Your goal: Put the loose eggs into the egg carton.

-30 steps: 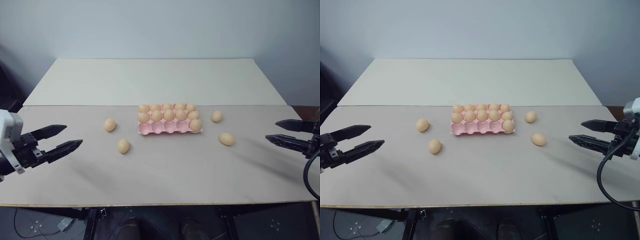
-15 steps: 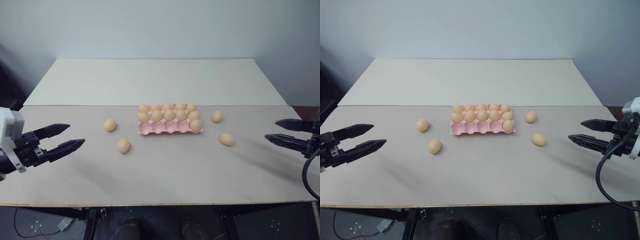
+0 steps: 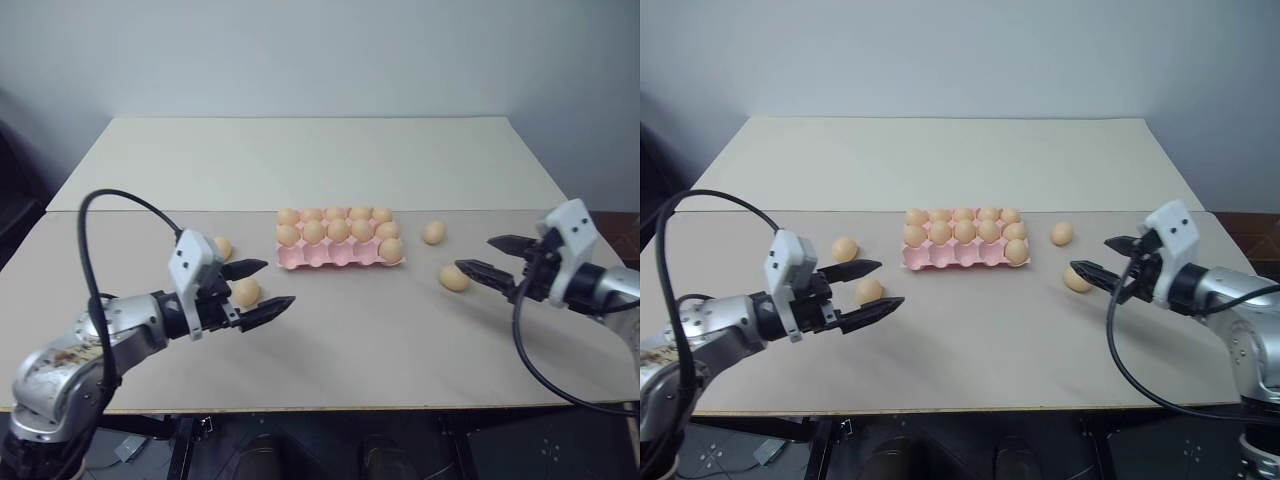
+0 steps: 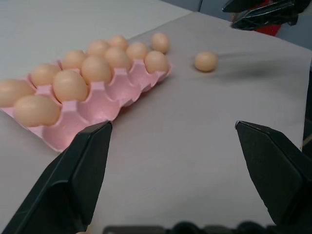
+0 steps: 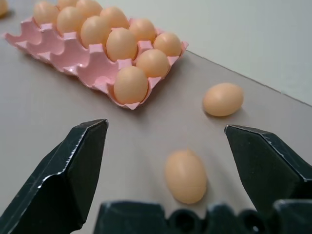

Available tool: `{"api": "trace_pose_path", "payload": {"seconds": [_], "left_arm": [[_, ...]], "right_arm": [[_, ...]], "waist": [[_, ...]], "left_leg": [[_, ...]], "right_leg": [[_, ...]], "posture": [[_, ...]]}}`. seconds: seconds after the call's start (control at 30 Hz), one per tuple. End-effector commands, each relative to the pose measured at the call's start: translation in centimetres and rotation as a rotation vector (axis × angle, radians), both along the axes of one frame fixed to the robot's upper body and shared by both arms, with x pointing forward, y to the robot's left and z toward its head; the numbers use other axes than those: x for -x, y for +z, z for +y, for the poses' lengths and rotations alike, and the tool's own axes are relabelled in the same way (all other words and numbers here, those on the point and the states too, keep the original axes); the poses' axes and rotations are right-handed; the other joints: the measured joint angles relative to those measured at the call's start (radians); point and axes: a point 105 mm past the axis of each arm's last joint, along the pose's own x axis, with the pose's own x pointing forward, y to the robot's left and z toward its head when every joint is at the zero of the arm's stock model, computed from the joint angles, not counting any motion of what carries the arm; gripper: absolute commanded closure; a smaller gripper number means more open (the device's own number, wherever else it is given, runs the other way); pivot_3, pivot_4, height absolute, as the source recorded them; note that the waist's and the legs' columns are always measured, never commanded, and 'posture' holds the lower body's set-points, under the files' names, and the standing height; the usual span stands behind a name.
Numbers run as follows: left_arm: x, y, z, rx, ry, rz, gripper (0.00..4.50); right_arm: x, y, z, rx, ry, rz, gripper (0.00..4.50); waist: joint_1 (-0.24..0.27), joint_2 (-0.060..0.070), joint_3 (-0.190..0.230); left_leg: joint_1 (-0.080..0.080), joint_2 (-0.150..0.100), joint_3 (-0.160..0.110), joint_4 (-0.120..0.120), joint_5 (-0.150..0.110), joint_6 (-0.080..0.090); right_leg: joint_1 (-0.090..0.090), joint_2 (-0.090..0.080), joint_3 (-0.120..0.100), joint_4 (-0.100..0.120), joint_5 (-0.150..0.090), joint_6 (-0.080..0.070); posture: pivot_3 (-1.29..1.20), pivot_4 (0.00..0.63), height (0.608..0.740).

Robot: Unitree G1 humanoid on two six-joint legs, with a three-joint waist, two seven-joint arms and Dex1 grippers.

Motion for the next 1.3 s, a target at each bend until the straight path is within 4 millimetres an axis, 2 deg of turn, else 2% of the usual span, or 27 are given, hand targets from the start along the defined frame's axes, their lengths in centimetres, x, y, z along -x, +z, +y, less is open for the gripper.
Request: {"api": "trace_pose_path", "payload": {"seconds": [0.03, 0.3, 0.5, 0.7, 0.87, 1.23, 1.3], "left_arm": [[0.3, 0.4, -2.0, -0.013, -0.038, -0.063, 0.1], [0.7, -0.2, -4.9, -0.003, -0.109, -0.065, 0.1], [0.7, 0.0, -6.1, 0.014, -0.141, -0.075, 0.1], [0.7, 0.0, -6.1, 0.02, -0.14, -0.073, 0.1], [0.6, 0.1, -5.8, 0.017, -0.132, -0.075, 0.1], [0.6, 0.4, -5.7, 0.02, -0.126, -0.083, 0.1], [0.6, 0.3, -5.7, 0.018, -0.127, -0.082, 0.07]], "right_arm": [[-0.9, 0.1, -0.2, 0.002, -0.169, 0.019, 0.0], [-2.0, -2.3, 0.2, 0.015, -0.34, 0.099, 0.0], [-2.2, -4.1, -0.2, 0.067, -0.328, 0.142, 0.0], [-2.2, -5.2, -1.4, 0.097, -0.278, 0.169, 0.0], [-2.4, -5.7, -1.0, 0.112, -0.202, 0.163, 0.0], [-3.3, -6.6, -0.8, 0.124, -0.201, 0.154, 0.0], [-3.4, -6.8, -0.8, 0.134, -0.203, 0.148, 0.37]], "waist": [[0.001, 0.0, 0.0], [0.01, 0.0, 0.0], [0.01, 0.0, 0.0], [0.009, 0.0, 0.0], [0.007, 0.0, 0.0], [0.009, 0.0, 0.0], [0.009, 0.0, 0.0]], "left_leg": [[0.0, 0.0, 0.0, 0.0, 0.0, 0.0], [-0.003, -0.001, -0.002, 0.0, 0.0, 0.0], [-0.003, -0.001, -0.002, 0.0, 0.0, 0.0], [-0.004, -0.001, -0.003, 0.0, 0.0, 0.0], [-0.003, -0.001, -0.003, 0.0, 0.0, 0.0], [-0.003, -0.001, -0.003, 0.0, 0.0, 0.0], [-0.003, -0.001, -0.003, 0.0, 0.0, 0.0]], "right_leg": [[0.0, 0.0, 0.0, 0.0, 0.0, 0.0], [-0.002, 0.0, -0.001, -0.001, 0.0, 0.0], [-0.002, 0.0, -0.002, -0.001, 0.0, 0.0], [-0.001, 0.0, -0.002, -0.001, 0.0, 0.0], [-0.001, 0.0, -0.002, -0.001, 0.0, 0.0], [-0.001, 0.0, -0.002, -0.001, 0.0, 0.0], [-0.001, 0.0, -0.002, -0.002, 0.0, 0.0]], "posture": [[0.0, 0.15, 0.74], [0.0, 0.15, 0.74], [0.0, 0.15, 0.74], [0.0, 0.15, 0.74], [0.0, 0.15, 0.74], [0.0, 0.15, 0.74], [0.0, 0.15, 0.74]]}}
